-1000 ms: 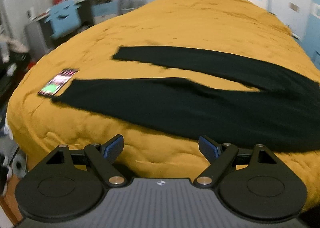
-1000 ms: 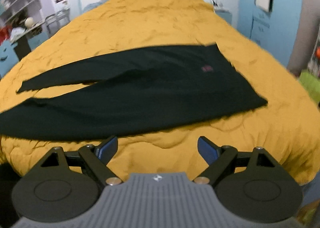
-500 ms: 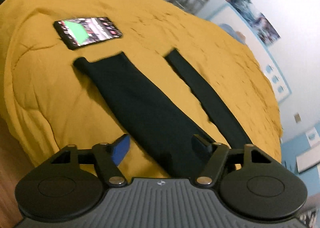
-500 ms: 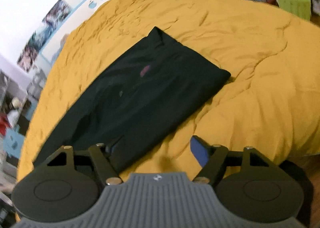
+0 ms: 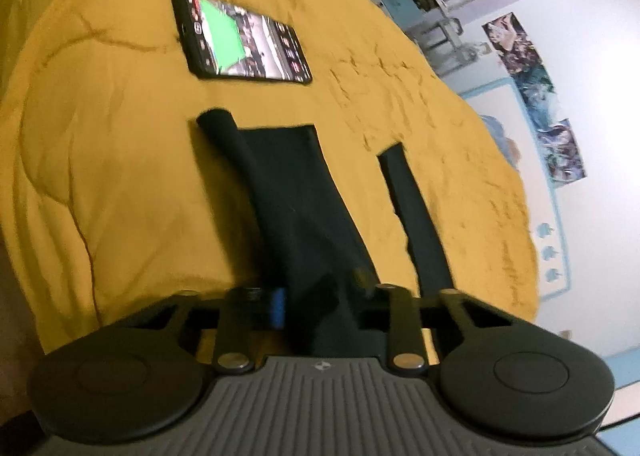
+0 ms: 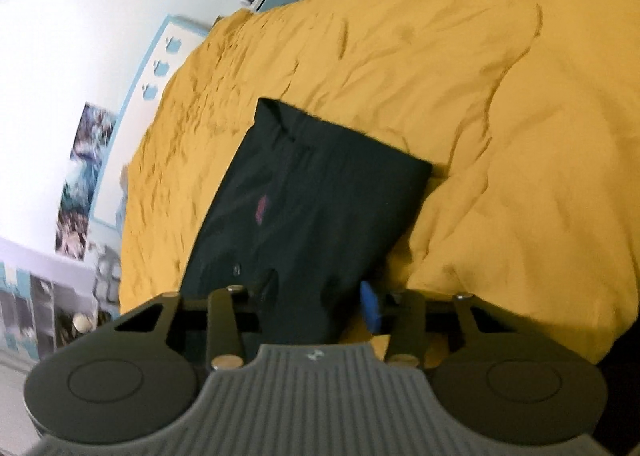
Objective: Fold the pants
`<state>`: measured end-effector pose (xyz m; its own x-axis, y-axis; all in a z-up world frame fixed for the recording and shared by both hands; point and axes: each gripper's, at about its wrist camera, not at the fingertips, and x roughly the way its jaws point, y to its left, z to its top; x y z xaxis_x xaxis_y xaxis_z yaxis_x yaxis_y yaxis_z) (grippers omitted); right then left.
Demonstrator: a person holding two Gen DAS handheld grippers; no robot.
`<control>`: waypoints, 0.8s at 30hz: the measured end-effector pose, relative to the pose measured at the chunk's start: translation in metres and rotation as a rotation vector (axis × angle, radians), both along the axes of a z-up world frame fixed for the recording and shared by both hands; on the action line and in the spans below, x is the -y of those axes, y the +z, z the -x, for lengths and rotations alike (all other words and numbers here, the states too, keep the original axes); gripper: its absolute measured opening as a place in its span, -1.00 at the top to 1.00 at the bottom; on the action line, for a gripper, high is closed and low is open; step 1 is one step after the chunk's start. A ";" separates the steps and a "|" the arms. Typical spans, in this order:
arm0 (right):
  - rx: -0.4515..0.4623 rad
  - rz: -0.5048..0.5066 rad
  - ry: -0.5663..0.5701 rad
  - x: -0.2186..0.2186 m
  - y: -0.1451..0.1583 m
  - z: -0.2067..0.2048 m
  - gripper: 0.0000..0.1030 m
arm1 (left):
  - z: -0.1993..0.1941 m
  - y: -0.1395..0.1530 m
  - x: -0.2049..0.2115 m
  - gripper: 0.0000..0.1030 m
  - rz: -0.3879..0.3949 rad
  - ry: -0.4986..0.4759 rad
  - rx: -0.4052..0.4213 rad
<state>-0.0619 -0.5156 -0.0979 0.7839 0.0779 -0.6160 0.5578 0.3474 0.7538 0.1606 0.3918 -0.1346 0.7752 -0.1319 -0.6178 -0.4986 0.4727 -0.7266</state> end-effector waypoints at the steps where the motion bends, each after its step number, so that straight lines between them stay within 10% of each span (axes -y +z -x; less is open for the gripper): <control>1: 0.000 -0.008 -0.007 0.001 -0.001 0.000 0.33 | -0.001 0.001 0.001 0.54 -0.009 0.004 0.001; 5: -0.004 -0.007 -0.022 0.004 -0.005 -0.007 0.43 | -0.006 0.002 0.003 0.72 -0.038 0.007 -0.015; 7: -0.019 0.019 -0.030 0.003 -0.004 -0.006 1.00 | -0.006 0.005 0.004 0.96 -0.053 0.004 -0.021; 24: 0.162 -0.008 -0.011 0.025 0.049 -0.049 1.00 | -0.057 0.044 0.017 0.99 -0.003 0.089 0.071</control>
<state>-0.0133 -0.5409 -0.0491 0.8739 0.0733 -0.4805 0.4322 0.3353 0.8371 0.2176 0.3745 -0.0908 0.8258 -0.0588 -0.5609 -0.4858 0.4308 -0.7605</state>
